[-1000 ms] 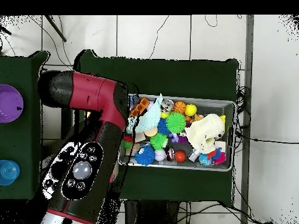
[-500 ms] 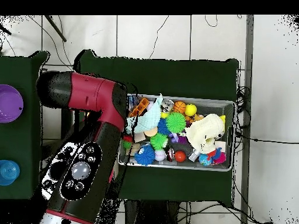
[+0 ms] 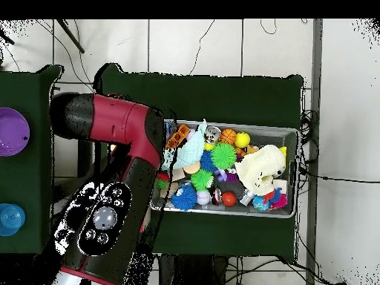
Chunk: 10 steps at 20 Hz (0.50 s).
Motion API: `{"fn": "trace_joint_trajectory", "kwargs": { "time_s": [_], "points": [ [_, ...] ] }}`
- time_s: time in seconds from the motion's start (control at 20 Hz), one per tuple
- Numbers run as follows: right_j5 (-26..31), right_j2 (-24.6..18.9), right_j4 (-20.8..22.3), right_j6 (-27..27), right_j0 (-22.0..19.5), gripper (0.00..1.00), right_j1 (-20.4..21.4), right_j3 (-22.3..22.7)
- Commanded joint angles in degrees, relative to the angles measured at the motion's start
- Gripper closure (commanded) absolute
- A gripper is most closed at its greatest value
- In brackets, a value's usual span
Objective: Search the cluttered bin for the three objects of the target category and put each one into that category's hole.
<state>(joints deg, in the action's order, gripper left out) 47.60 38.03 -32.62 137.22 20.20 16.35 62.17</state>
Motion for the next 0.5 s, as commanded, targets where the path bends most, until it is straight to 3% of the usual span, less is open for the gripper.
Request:
{"fn": "trace_joint_trajectory", "kwargs": {
  "time_s": [0.05,0.5],
  "points": [
    [-4.09,-5.85,-0.13,12.19,-0.65,1.00,-0.39,7.08],
    [-6.87,-7.34,-1.39,12.67,-0.59,1.00,0.08,9.11]
  ]
}}
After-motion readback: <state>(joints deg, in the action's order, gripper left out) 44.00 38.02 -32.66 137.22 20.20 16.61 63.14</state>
